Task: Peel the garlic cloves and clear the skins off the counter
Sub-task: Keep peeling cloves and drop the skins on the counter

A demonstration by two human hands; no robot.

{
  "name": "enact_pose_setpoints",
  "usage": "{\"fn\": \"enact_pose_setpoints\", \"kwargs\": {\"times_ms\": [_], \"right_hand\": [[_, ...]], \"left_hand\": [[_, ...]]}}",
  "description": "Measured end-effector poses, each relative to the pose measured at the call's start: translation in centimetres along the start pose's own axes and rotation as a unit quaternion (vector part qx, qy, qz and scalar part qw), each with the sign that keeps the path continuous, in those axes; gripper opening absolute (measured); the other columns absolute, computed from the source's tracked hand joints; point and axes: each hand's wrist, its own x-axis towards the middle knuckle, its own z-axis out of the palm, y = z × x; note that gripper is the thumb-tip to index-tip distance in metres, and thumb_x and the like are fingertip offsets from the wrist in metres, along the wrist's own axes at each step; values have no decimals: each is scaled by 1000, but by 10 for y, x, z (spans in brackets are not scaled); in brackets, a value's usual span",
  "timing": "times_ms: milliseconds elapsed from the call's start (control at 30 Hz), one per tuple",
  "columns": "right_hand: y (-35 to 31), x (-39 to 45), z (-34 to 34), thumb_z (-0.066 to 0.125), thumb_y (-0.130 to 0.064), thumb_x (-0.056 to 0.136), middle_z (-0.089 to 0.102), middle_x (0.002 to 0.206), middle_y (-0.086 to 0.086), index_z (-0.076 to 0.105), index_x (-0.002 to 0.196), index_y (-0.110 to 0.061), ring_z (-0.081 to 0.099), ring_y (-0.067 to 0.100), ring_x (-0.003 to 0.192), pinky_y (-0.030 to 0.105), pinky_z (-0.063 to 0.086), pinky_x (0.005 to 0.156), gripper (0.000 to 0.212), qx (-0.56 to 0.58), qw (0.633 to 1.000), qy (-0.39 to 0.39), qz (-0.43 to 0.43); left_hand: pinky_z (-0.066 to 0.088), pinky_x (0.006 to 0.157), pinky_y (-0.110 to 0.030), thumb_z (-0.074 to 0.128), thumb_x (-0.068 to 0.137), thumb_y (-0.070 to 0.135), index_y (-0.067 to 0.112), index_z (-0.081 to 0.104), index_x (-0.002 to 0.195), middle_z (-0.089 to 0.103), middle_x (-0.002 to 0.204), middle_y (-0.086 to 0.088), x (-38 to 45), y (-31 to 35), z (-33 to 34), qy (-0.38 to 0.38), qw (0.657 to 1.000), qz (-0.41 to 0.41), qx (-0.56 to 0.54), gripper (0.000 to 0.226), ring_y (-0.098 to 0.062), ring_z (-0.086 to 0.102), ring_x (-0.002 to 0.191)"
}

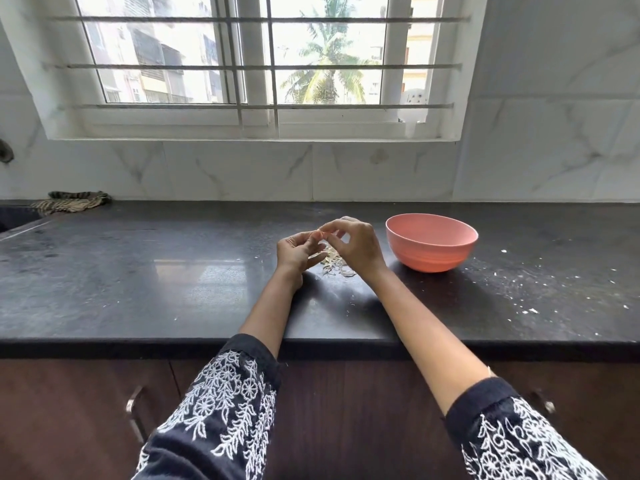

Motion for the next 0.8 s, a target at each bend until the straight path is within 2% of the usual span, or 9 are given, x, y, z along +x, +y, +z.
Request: {"fn": "enact_pose_setpoints", "kwargs": {"times_ms": [67,200,367,567,800], "right_hand": [[1,0,1,67,-19,81,67,81,-1,72,84,-17,59,14,69,32,49,70,6,-4,1000,-2,5],[3,-1,-1,68,-19,81,63,78,-4,68,81,-16,56,13,69,34,49,69,3,-13,1000,-15,6],[6,1,-1,70,-17,79,61,77,-3,64,78,-16,54,13,68,33,46,65,6,-38,999,-17,10],[4,-1,-2,68,-16,78,59,79,-5,65,80,-17,52,10,71,25,33,62,3,-50,998,-25,11],[3,-1,-4,63,-6,76,56,77,-8,65,78,-17,53,13,72,26,35,63,11,-54,998,-31,3]], "left_hand": [[53,52,-17,62,87,11,8,64,76,64,62,1,0,0,0,-6,1000,-1,6,12,-14,60,67],[53,52,-18,61,89,8,6,63,77,61,71,-7,-1,-3,0,-20,998,26,60,12,-13,59,65],[53,49,-20,62,87,2,-1,65,84,63,70,-8,1,-4,-1,-7,991,54,125,5,-4,62,51],[53,47,-19,61,87,1,-3,63,90,61,70,-9,-1,-3,0,-13,991,43,126,5,-1,60,46],[52,46,-17,61,87,2,-3,62,91,60,70,-9,-2,-1,1,-18,992,35,123,6,-1,59,44]]}}
